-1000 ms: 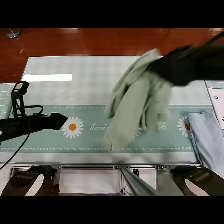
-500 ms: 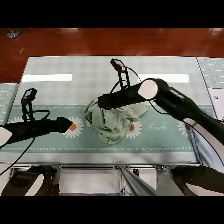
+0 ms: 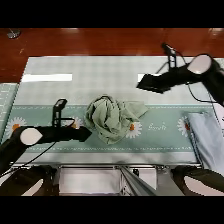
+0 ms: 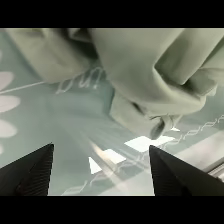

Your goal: Fold the shirts.

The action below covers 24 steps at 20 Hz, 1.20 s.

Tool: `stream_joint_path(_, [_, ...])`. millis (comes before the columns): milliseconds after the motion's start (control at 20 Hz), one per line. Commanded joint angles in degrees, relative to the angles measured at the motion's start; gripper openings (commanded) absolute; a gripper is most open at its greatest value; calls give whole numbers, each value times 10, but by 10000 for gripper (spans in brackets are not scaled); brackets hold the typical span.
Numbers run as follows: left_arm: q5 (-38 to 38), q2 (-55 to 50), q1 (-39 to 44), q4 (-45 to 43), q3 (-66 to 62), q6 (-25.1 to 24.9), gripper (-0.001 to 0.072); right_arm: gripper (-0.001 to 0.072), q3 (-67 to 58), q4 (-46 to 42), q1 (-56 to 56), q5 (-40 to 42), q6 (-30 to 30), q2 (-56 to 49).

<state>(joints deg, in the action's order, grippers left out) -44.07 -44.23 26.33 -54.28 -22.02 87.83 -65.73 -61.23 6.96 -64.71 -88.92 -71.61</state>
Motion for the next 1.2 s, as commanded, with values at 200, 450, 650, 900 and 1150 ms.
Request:
stream_joint_path(200, [218,-198,149,86,-50,0,701,617,250,-18,-70,43,7,126])
stream_joint_path(450, [139,-268,139,82,-150,-105,24,617,270,45,-2,102,8,87])
stream_joint_path(650, [14,-241,75,82,-186,-170,24,617,270,129,47,134,47,45])
stream_joint_path(900, [-18,-226,37,82,-185,-182,24,617,249,191,68,182,97,-27])
stream_joint_path(1150, [-7,-226,33,82,-186,-182,24,195,191,210,96,176,123,-95])
